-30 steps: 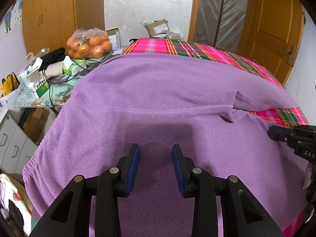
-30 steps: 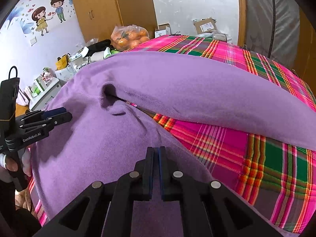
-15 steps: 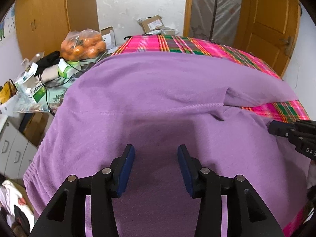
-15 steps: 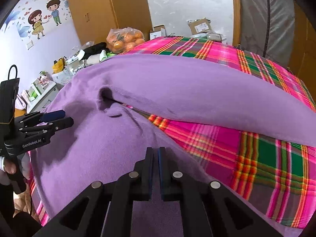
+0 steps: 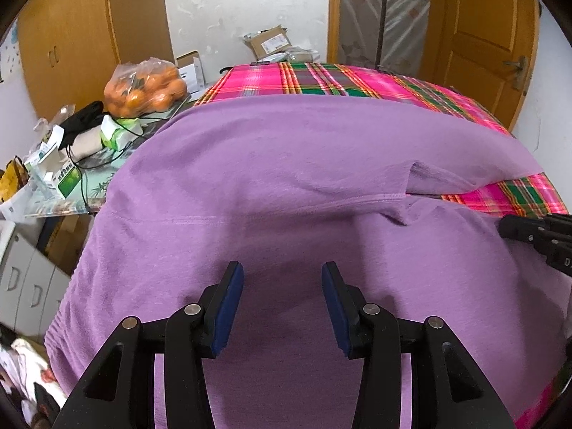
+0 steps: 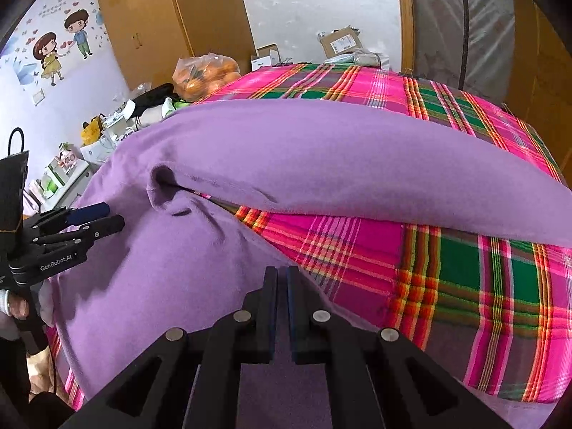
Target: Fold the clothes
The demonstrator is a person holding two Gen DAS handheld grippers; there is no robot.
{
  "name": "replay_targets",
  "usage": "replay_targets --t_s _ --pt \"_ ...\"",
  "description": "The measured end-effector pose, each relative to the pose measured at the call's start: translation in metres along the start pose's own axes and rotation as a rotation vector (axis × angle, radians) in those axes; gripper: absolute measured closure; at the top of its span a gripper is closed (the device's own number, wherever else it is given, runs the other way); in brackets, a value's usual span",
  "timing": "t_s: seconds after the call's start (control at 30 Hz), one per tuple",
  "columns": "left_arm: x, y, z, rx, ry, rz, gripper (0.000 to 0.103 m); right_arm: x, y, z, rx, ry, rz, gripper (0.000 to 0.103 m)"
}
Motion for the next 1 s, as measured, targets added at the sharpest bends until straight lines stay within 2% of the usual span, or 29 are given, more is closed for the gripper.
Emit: replay_targets --t_s 0.17,0.3,0.33,0.4,0.47,0.63,0.8,1.0 --pt "0.004 -0.003 0.001 0.002 -0.009 -0.021 0.055 0.002 -0.004 0.001 0.001 0.000 0.011 0.099" --pt "0.021 -0.015 0.008 -0.024 -0.001 0.000 0.055 0.005 -0.011 0.009 -0.019 0.002 0.039 0.096" --pt "0.025 -0.018 0.010 -0.031 0.002 0.007 0.055 0.006 -0.013 0.010 -0.023 0.000 0.044 0.095" --pt "0.034 -0.024 0.014 -0.046 0.007 0.020 0.055 0.007 -0.017 0.012 -0.027 -0.007 0.052 0.082" --pt "0.043 -0.030 0.018 -0.060 0.012 0.033 0.055 0.009 -0.020 0.014 -0.031 -0.008 0.065 0.079" --pt "0.066 -0.045 0.028 -0.095 0.024 0.067 0.052 0.013 -0.034 0.025 -0.062 -0.025 0.097 0.074" --pt "0.089 -0.056 0.024 -0.080 0.012 0.096 0.050 0.015 -0.045 0.026 -0.066 -0.021 0.116 0.073" --pt "0.104 -0.077 0.017 -0.066 -0.057 0.069 0.050 0.011 -0.065 0.028 -0.080 -0.023 0.138 0.073"
Point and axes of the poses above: each gripper's, at about its wrist camera, not at the fingertips, and z roughly against the way its jaws point, x to its left, y to its underside, the point moved 1 cm from there along -z, roughly the way its jaws point, and after that the axes turned 8 degrees about x, right-handed, at the moved point
